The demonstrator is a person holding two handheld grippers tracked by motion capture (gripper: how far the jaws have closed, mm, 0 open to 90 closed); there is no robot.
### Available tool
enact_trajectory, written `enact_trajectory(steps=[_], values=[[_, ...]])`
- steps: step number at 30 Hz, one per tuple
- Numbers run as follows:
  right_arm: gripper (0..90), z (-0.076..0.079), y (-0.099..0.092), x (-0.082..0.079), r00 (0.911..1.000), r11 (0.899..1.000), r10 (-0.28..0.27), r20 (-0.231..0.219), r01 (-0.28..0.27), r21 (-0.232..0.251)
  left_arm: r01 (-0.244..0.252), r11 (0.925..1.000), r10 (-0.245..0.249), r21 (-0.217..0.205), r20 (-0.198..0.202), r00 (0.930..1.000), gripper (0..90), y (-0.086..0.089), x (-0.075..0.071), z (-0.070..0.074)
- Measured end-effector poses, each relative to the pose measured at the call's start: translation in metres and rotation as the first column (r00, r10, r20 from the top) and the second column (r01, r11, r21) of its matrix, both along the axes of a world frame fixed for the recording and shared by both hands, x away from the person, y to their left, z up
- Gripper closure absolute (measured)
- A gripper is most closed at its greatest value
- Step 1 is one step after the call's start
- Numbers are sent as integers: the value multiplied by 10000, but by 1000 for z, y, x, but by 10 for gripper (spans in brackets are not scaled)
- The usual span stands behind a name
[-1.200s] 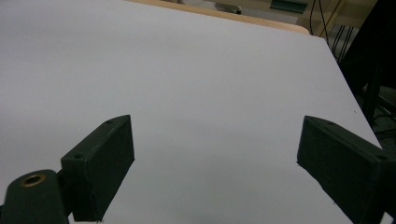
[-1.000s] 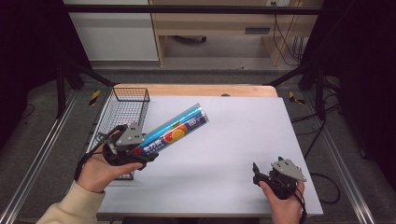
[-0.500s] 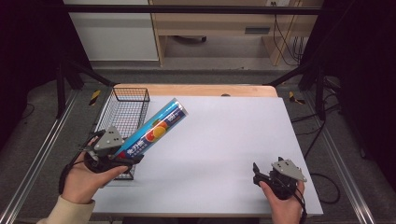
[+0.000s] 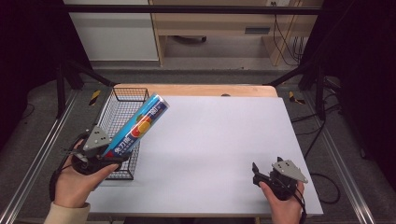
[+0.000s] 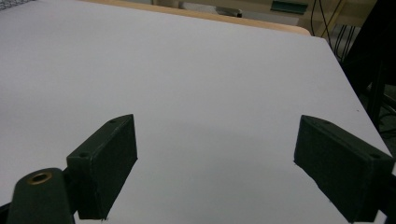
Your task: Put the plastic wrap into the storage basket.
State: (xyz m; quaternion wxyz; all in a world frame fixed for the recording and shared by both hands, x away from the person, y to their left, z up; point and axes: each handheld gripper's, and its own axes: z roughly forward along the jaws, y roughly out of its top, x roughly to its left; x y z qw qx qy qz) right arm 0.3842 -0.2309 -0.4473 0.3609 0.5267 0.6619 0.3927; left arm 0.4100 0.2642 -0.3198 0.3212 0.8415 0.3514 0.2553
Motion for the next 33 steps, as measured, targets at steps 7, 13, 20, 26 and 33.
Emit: enact_trajectory(steps=[7, 13, 20, 26, 33], values=[[136, 1, 3, -2, 9994, 9992, 350, 28, -350, 170, -523, 9986, 523, 121, 27, 9986, 318, 5, -7, 3], [136, 2, 0, -4, 9990, 9986, 446, 75, -448, 291, -954, 9954, 955, 39, -46, 9954, 319, 7, -10, 3], [138, 4, 5, -6, 9981, 9981, 597, 168, -600, 143, -1380, 9904, 1380, -54, -104, 9904, 319, 8, -12, 3], [140, 4, 4, -5, 9985, 9984, 533, 143, -536, 184, -1617, 9868, 1618, 92, -170, 9867, 319, 9, -11, 1], [140, 4, 4, -5, 9986, 9984, 523, 125, -525, 196, -2168, 9760, 2176, 229, -406, 9752, 319, 16, -3, -1]])
